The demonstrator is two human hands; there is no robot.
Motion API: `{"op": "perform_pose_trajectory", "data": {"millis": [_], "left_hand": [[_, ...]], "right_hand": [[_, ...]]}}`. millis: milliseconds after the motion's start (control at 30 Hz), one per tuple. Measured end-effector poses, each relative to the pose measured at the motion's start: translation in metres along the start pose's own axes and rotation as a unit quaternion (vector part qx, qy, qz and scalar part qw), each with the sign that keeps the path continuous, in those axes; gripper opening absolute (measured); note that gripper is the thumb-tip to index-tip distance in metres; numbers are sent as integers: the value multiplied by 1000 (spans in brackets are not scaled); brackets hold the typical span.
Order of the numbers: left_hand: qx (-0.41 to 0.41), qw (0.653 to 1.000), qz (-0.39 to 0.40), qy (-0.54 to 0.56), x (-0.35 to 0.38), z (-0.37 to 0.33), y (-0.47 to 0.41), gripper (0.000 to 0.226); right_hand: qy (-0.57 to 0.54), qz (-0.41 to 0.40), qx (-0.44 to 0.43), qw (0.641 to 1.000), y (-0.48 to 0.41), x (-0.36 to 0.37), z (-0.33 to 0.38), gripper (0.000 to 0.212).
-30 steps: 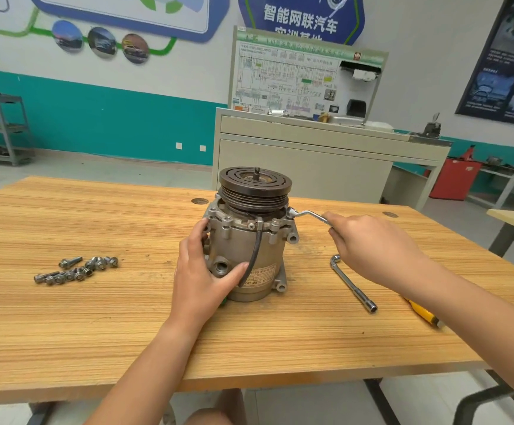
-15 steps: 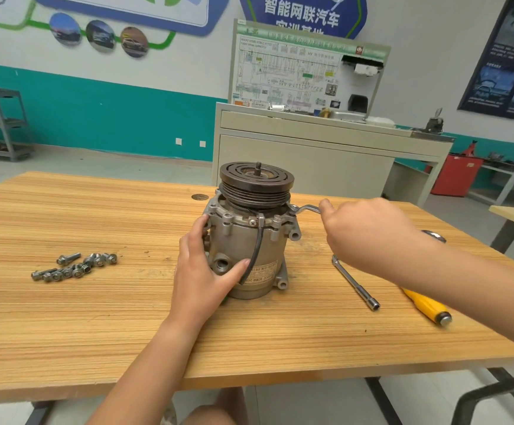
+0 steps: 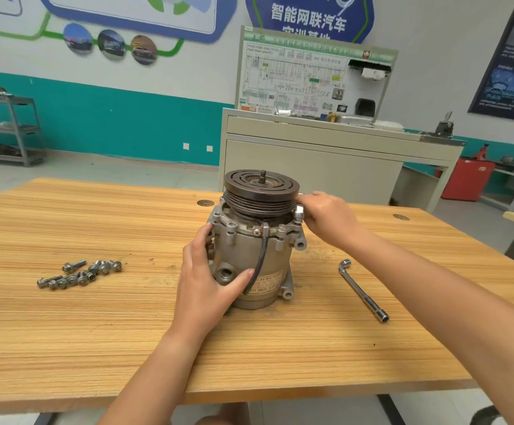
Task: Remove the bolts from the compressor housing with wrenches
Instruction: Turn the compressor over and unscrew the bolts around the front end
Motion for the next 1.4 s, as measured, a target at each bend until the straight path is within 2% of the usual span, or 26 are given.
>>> {"op": "perform_pose_trajectory", "data": {"millis": [100,167,233,300,400,533,633,833,1000,1100,1233,1333,1400], "left_hand": [[-2,1000,1,0,1,1,0,94],[-4,1000,1,-1,1,1,0,95],[-3,1000,-1,-1,1,1,0,95],[-4,1000,0,-1,1,1,0,95],[-6,1000,-1,-1,1,1,0,96],[-9,1000,0,1,1,0,-1,96],[-12,1000,1,3,1,1,0,95],[-12,1000,0,4,1,2,0,95],[-13,1000,1,9,2,1,0,94],[-22,1000,2,10,2,2,0,95],[-28,1000,3,8,2,4,0,96],[-28,1000,5,7,2,4,0,96],[-28,1000,6,8,2,3,0,96]], "right_hand": [[-52,-26,91,994,7,0,-10,27],[-152,-97,188,966,22,-13,-19,28],[-201,-150,216,944,40,-32,-18,33],[-139,-124,171,968,54,-49,-6,37],[-3,12,137,991,69,-61,11,41],[115,125,159,972,69,-65,24,49],[177,167,156,957,63,-69,30,56],[268,247,93,926,49,-75,58,57],[297,253,68,918,45,-78,48,39],[266,245,38,932,37,-79,27,39],[292,224,-10,930,23,-70,-3,48],[282,161,-39,945,15,-51,-19,45],[233,73,-74,967,15,-40,-22,34]]}}
Point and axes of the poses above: each hand's wrist, its own y-axis away from the middle knuckle, its own x-axis out of the palm, z = x × y, the point moved 5 cm from there along -y, towards the middle knuckle, and after that the axes turned 6 degrees about y, right-handed, at the moved point
